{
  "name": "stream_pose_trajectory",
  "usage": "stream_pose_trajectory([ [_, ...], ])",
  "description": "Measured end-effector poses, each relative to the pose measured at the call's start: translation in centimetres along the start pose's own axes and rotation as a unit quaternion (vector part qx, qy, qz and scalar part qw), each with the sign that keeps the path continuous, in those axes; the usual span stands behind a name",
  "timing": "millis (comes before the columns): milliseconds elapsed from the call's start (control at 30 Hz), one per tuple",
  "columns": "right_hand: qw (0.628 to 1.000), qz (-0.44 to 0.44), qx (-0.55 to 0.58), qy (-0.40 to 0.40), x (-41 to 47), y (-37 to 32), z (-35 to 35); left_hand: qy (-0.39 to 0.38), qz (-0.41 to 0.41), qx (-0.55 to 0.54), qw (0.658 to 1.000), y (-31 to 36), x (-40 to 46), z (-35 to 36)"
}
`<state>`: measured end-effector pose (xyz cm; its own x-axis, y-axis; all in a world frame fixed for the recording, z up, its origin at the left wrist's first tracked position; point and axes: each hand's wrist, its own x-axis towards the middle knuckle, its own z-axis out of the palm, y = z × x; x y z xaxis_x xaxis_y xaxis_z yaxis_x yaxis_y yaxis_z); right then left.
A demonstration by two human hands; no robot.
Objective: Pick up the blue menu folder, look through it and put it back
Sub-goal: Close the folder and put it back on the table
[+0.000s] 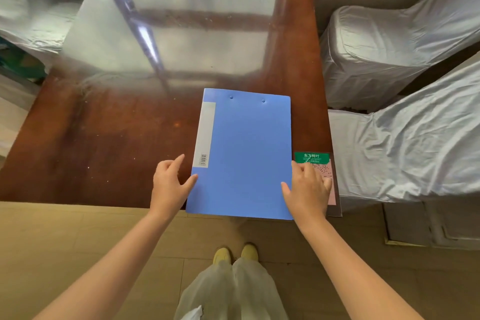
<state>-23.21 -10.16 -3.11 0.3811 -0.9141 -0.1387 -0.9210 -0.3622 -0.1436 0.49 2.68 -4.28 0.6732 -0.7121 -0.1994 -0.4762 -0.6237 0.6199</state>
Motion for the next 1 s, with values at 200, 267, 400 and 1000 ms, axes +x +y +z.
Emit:
stream_pose_trajectory([
  [200, 0.966, -0.248, -0.035, -0.072, -3.7, 0.6, 0.6, -0.085, 0.381, 0.244, 0.888, 0.4, -3.5, 1.0],
  [267, 0.956, -0.269, -0.062, -0.097, -3.9, 0.9, 1.0, -0.121, 0.384, 0.287, 0.869, 0.4, -3.7, 1.6],
  [400, 0.950, -0.297, -0.076, -0.060, -2.7, 1.0, 1.1, -0.127, 0.372, 0.295, 0.871, 0.5, -3.0, 2.1],
  [1000, 0.943, -0.329, -0.017, -0.040, -0.8, 2.0, 1.1, -0.120, 0.375, 0.294, 0.871, -0.4, -1.8, 2.3],
])
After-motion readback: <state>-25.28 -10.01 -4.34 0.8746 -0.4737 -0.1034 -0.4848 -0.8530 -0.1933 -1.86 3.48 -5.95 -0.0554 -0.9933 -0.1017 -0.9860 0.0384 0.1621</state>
